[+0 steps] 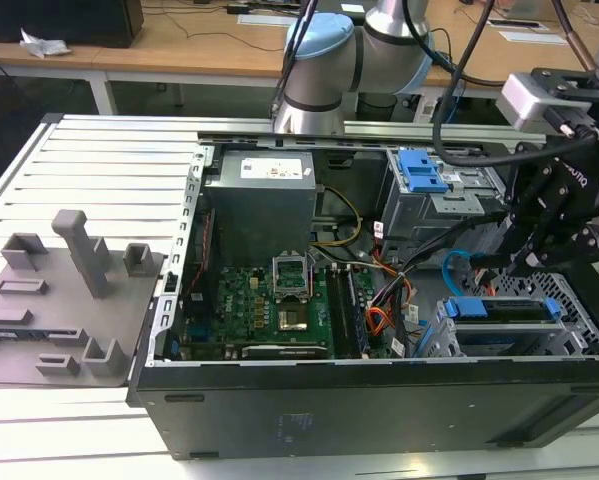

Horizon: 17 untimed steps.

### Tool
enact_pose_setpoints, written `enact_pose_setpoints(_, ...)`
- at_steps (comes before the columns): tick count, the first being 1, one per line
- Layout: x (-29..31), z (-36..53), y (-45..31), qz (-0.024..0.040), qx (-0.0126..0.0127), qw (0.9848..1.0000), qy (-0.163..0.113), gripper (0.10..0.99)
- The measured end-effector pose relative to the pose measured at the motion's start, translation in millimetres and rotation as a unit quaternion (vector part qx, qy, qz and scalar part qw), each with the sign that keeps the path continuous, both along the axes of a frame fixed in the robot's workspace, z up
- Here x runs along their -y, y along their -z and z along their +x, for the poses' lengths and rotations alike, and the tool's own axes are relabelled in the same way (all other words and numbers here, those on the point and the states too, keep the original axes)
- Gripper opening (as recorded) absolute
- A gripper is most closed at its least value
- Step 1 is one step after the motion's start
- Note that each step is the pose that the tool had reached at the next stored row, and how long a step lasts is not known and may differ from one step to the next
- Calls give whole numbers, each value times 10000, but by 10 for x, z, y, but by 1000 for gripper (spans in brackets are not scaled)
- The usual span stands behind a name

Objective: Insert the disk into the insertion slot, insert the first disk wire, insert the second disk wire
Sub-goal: 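Insert the first disk wire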

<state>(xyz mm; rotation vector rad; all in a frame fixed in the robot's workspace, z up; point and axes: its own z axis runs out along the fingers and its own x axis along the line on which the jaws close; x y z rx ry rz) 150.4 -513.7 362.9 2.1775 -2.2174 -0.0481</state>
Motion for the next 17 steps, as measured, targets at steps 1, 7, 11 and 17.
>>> enact_pose_setpoints(1,-1,0,4,0,0,10000,0,361)
enact_pose_setpoints(7,-86,-31,7,0,1,10000,0,361)
enact_pose_setpoints(11,-148,-67,45,-60,1,10000,0,361)
enact_pose_setpoints(17,-177,-67,117,-102,1,9999,1,361)
